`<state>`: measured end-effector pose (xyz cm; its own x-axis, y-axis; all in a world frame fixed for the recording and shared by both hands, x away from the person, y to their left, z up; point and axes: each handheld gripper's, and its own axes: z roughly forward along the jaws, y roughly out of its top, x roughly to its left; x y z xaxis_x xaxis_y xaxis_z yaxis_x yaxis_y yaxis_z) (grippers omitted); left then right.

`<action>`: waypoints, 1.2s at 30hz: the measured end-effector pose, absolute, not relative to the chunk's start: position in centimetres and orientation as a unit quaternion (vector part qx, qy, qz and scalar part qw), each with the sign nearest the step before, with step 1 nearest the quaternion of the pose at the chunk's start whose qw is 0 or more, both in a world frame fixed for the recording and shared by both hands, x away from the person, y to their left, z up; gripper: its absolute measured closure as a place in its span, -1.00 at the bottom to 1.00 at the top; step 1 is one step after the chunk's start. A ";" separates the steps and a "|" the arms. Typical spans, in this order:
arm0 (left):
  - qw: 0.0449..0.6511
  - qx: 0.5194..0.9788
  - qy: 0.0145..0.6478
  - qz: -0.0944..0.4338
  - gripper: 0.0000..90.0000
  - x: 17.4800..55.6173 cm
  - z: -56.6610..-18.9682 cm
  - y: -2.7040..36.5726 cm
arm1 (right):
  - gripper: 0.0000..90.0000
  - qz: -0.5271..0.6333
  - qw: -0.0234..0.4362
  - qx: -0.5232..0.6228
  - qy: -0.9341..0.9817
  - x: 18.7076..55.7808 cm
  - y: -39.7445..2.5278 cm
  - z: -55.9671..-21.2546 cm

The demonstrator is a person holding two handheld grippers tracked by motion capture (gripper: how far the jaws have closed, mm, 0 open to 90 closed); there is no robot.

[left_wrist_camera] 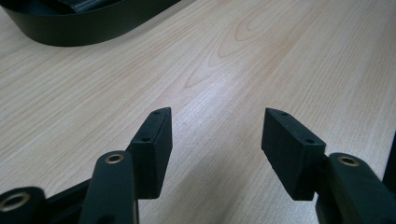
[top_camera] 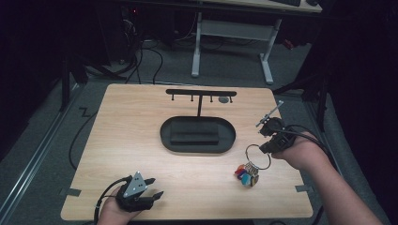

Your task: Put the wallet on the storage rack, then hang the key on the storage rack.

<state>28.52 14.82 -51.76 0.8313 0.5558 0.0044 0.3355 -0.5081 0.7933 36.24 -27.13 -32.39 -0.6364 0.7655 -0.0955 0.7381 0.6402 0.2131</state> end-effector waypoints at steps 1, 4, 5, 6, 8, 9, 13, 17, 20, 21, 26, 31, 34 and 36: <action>0.421 0.859 0.260 0.131 -0.03 28.5 -51.7 14.9 | 0.95 0.077 0.089 0.417 0.901 36.2 -27.1 -32.4; 0.427 0.852 0.269 0.136 -0.04 28.7 -51.6 15.2 | 0.95 0.065 0.090 0.410 0.905 36.0 -26.7 -31.6; 0.427 0.852 0.269 0.136 -0.04 28.7 -51.6 15.2 | 0.95 0.065 0.090 0.410 0.905 36.0 -26.7 -31.6; 0.427 0.852 0.271 0.134 -0.04 28.7 -51.6 15.3 | 0.95 0.064 0.093 0.408 0.906 35.9 -26.5 -31.2; 0.429 0.851 0.273 0.131 -0.05 28.9 -51.7 15.4 | 0.95 0.059 0.100 0.405 0.907 35.9 -26.4 -30.7; 0.429 0.851 0.273 0.131 -0.04 28.9 -51.7 15.4 | 0.95 0.056 0.102 0.404 0.907 35.9 -26.3 -30.4; 0.429 0.852 0.270 0.131 -0.05 28.9 -51.7 15.3 | 0.95 0.057 0.109 0.400 0.908 35.9 -26.1 -29.6; 0.426 0.855 0.265 0.129 -0.04 28.9 -51.7 15.1 | 0.95 0.061 0.113 0.400 0.907 35.8 -25.8 -29.0; 0.425 0.856 0.265 0.129 -0.05 28.9 -51.7 15.1 | 0.95 0.062 0.115 0.399 0.907 36.0 -25.9 -29.3; 0.425 0.856 0.265 0.129 -0.05 28.9 -51.7 15.1 | 0.95 0.061 0.114 0.399 0.908 36.0 -25.9 -29.4; 0.426 0.854 0.267 0.131 -0.05 28.9 -51.8 15.2 | 0.95 0.063 0.114 0.401 0.907 36.3 -25.9 -29.6; 0.427 0.852 0.271 0.131 -0.05 29.1 -51.8 15.3 | 0.95 0.069 0.110 0.395 0.909 36.8 -25.6 -29.8; 0.426 0.851 0.276 0.132 -0.05 29.2 -52.1 15.7 | 0.95 0.071 0.109 0.388 0.913 37.0 -25.3 -30.0; 0.426 0.851 0.279 0.131 -0.05 29.3 -52.1 15.9 | 0.95 0.075 0.109 0.386 0.913 37.1 -25.2 -30.0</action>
<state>29.27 15.92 -52.09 0.8105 0.5856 -0.0154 0.3629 -0.4813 0.7979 37.12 -25.17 -30.02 -0.6777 0.7217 -0.1410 0.6888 0.6902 0.2217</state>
